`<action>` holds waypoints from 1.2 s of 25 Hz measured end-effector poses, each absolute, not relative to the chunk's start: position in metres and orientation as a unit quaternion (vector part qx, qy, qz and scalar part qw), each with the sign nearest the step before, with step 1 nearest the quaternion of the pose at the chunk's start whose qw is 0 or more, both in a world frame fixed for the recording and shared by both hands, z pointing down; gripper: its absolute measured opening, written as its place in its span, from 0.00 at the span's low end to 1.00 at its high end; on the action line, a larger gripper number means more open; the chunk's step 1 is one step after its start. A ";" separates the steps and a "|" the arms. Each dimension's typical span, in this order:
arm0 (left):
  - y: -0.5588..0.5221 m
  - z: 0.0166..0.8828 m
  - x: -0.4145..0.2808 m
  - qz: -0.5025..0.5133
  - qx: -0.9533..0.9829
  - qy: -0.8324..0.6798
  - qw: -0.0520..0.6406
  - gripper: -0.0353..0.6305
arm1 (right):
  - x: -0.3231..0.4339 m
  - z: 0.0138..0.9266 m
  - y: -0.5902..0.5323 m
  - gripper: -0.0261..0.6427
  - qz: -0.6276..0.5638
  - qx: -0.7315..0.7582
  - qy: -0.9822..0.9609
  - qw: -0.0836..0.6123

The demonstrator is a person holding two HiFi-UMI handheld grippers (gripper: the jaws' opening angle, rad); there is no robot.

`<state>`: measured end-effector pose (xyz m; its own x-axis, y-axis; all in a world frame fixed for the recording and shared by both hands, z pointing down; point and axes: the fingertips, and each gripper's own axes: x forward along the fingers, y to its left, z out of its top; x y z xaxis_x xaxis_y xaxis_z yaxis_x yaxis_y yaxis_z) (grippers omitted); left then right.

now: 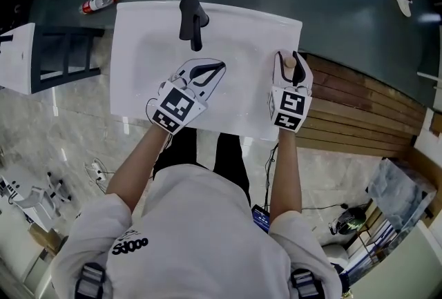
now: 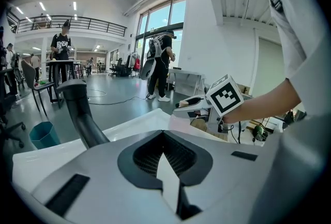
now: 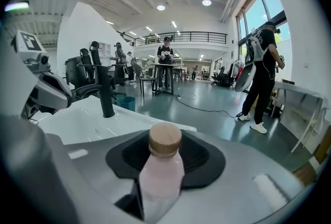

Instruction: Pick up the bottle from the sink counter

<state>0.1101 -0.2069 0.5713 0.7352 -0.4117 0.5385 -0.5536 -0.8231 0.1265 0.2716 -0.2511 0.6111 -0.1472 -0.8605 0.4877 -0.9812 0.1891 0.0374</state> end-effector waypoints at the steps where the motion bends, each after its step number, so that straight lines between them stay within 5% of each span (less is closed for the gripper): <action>1: -0.205 0.571 0.110 0.252 0.921 -0.261 0.141 0.06 | 0.271 0.610 -0.251 0.28 0.143 0.620 -0.743 0.207; 30: -0.222 0.496 0.091 0.174 0.938 -0.276 0.113 0.06 | 0.251 0.506 -0.237 0.24 0.114 0.626 -0.751 0.177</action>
<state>0.0908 -0.2216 0.4962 0.7871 -0.4779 0.3900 -0.5569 -0.8224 0.1163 0.2506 -0.2369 0.5061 -0.1532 -0.8999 0.4083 -0.9805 0.1900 0.0508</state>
